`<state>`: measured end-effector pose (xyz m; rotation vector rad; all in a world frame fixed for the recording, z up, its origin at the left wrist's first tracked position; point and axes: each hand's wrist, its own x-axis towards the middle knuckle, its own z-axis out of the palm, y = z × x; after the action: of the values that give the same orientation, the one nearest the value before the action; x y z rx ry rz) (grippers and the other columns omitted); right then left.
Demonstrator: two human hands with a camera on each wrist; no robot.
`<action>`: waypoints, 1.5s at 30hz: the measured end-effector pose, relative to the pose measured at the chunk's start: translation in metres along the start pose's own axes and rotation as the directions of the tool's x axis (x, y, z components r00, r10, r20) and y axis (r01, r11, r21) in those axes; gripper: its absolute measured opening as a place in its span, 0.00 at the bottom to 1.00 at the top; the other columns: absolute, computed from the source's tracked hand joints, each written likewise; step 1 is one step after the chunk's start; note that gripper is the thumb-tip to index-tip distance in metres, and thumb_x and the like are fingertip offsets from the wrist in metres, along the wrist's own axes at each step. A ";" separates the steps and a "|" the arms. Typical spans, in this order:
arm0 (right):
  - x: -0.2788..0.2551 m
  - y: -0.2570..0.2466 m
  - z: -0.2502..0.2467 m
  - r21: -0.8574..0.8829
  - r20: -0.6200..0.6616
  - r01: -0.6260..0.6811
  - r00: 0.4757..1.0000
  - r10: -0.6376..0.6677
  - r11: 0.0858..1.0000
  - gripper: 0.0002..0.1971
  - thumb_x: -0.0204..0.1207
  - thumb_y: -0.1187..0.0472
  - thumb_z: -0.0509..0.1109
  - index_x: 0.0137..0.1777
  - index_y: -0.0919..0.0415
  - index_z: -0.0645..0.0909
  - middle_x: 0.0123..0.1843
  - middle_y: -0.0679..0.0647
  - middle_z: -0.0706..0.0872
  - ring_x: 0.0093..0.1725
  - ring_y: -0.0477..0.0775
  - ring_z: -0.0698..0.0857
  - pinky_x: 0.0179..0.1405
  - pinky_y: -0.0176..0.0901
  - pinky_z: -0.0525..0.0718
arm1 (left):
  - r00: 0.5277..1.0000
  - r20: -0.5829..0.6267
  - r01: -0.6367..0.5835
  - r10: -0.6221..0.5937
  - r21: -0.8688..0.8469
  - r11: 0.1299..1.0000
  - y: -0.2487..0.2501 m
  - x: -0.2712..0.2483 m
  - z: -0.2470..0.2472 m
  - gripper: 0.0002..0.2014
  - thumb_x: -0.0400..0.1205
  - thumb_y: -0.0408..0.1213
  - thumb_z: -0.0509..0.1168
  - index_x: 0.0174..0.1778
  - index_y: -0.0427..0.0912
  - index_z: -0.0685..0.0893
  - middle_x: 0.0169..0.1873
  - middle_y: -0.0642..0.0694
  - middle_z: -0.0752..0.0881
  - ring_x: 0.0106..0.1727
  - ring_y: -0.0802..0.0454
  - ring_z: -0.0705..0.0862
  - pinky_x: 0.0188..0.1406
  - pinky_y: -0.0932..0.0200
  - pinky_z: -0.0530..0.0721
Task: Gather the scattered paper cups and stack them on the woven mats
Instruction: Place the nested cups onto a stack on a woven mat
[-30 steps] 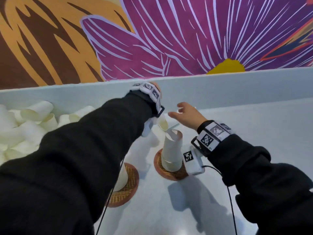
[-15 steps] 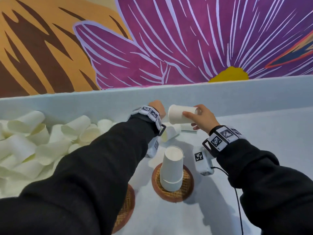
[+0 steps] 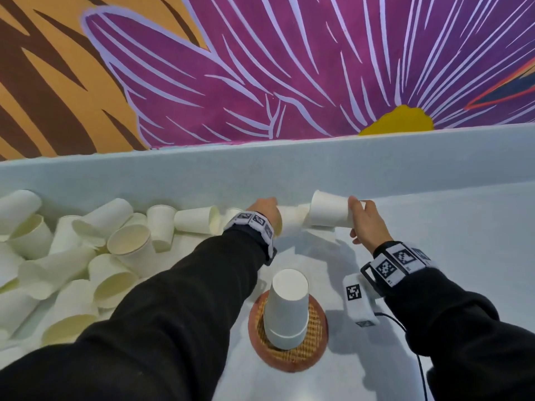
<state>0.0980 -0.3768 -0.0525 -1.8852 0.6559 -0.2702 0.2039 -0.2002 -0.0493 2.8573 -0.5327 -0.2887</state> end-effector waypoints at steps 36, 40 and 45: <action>-0.257 -0.147 0.119 -0.022 0.384 0.628 0.724 -0.573 0.778 0.23 0.61 0.45 0.78 0.51 0.56 0.79 0.47 0.53 0.83 0.48 0.53 0.82 0.44 0.48 0.84 | 0.861 0.504 -0.052 0.064 -0.038 0.998 -0.116 -0.259 -0.166 0.16 0.71 0.39 0.77 0.53 0.47 0.84 0.48 0.52 0.89 0.49 0.57 0.86 0.51 0.63 0.83; -0.264 -0.134 0.136 -0.094 0.403 0.678 0.696 -0.595 0.729 0.29 0.61 0.46 0.78 0.61 0.54 0.75 0.54 0.51 0.75 0.52 0.53 0.78 0.50 0.45 0.78 | 0.864 0.499 -0.035 0.062 -0.063 0.997 -0.132 -0.258 -0.147 0.16 0.67 0.36 0.80 0.40 0.58 0.82 0.38 0.63 0.88 0.48 0.59 0.85 0.61 0.55 0.83; -0.263 -0.093 0.154 -0.138 0.537 0.646 0.686 -0.491 0.751 0.31 0.60 0.47 0.79 0.61 0.49 0.70 0.55 0.50 0.75 0.54 0.52 0.79 0.49 0.44 0.79 | 0.796 0.606 -0.015 0.018 -0.010 1.000 -0.143 -0.248 -0.113 0.19 0.70 0.38 0.78 0.52 0.56 0.80 0.42 0.62 0.85 0.47 0.58 0.84 0.47 0.66 0.81</action>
<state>-0.0166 -0.0837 -0.0004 -2.3281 -0.2822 -0.0905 0.0499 0.0428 0.0611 2.7051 -0.6560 -1.2284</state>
